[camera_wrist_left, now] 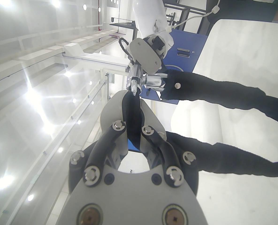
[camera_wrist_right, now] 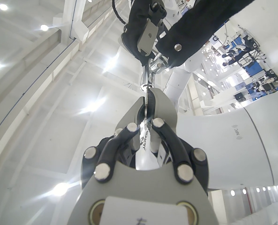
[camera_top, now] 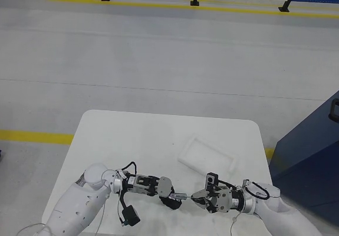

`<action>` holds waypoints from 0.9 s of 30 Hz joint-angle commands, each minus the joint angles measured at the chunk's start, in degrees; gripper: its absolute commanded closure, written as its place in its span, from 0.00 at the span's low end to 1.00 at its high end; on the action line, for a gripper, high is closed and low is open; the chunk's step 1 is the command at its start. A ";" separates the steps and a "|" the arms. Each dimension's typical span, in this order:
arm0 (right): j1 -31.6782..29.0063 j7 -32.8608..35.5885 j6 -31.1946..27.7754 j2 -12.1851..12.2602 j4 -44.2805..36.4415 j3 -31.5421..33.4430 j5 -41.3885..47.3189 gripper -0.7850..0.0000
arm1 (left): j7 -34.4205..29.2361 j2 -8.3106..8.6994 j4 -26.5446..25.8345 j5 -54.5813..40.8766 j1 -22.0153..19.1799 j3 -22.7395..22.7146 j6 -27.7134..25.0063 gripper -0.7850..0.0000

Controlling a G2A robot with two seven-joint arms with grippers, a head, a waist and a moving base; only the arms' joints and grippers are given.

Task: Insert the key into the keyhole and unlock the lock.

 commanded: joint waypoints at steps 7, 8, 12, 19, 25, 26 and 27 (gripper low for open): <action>-0.88 -1.07 3.19 -0.04 -1.16 1.02 1.18 1.00 | 0.00 0.00 0.00 0.00 0.00 0.00 0.00 1.00; -0.88 -1.07 3.19 -0.04 -1.16 1.02 1.18 1.00 | 0.00 0.00 0.00 0.00 0.00 0.00 0.00 1.00; -0.88 -1.07 3.19 -0.04 -1.16 1.02 1.18 1.00 | 0.00 0.00 0.00 0.00 0.00 0.00 0.00 1.00; -1.22 -1.88 3.20 -0.13 -1.46 0.81 1.38 1.00 | 0.00 0.00 0.00 0.00 0.00 0.00 0.00 1.00; -1.71 -3.30 6.54 -0.39 -2.04 0.58 2.80 1.00 | 0.00 0.00 0.00 0.00 0.00 0.00 0.00 1.00; -1.71 -3.36 7.02 -0.42 -2.06 0.57 2.94 1.00 | 0.00 0.00 0.00 0.00 0.00 0.00 0.00 1.00; -1.74 -3.48 7.57 -0.45 -1.99 0.56 3.09 1.00 | 0.00 0.00 0.00 0.00 0.00 0.00 0.00 1.00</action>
